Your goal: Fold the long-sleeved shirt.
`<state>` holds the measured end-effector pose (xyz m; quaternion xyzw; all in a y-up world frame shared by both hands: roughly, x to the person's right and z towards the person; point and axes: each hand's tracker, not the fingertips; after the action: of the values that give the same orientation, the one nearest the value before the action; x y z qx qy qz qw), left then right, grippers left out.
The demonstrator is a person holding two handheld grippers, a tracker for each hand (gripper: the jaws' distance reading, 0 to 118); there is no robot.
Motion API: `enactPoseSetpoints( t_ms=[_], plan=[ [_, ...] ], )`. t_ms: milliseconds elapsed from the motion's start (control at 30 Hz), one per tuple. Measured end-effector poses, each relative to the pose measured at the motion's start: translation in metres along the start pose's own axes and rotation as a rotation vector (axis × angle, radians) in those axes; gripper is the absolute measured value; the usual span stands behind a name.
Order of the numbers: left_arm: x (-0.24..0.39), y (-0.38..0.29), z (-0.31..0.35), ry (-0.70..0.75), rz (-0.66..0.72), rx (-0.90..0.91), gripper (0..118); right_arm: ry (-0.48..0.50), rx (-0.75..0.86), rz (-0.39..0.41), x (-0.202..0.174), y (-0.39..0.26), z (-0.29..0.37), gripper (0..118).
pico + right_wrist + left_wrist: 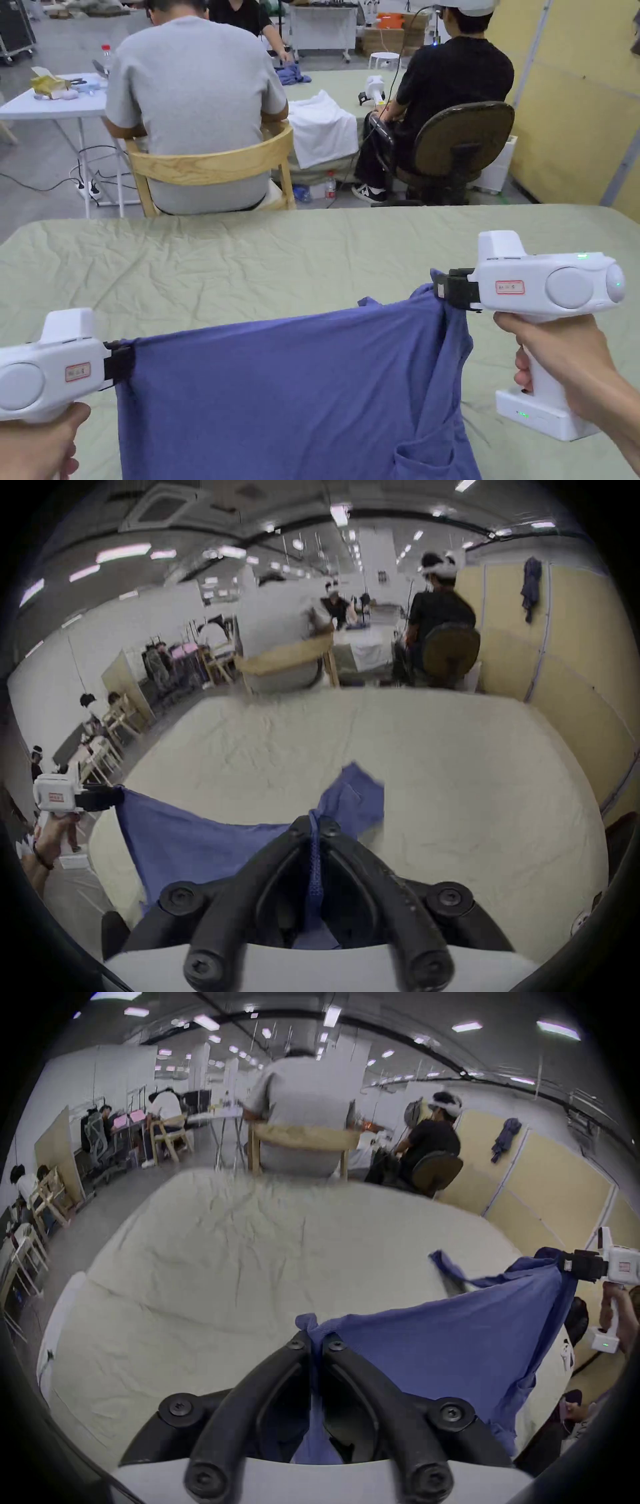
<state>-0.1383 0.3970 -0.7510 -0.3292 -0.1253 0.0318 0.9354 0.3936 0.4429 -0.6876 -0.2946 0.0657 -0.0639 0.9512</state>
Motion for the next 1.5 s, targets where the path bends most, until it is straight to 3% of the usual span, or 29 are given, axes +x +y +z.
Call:
enactPoseSetpoints(
  t_ms=[433, 733, 1200, 1500],
  plan=[
    [0.026, 0.172, 0.163, -0.012, -0.124, 0.357, 4, -0.009, 0.333, 0.118, -0.046, 0.15, 0.175, 6],
    [0.048, 0.271, 0.255, -0.02, -0.14, 0.55, 4, -0.1, 0.52, 0.226, -0.08, 0.262, 0.266, 6],
    [0.066, 0.369, 0.346, -0.055, -0.11, 0.734, 4, -0.163, 0.694, 0.228, -0.112, 0.382, 0.368, 6],
    [0.067, 0.393, 0.353, -0.064, -0.088, 0.75, 4, -0.179, 0.715, 0.212, -0.117, 0.393, 0.373, 6]
  ],
)
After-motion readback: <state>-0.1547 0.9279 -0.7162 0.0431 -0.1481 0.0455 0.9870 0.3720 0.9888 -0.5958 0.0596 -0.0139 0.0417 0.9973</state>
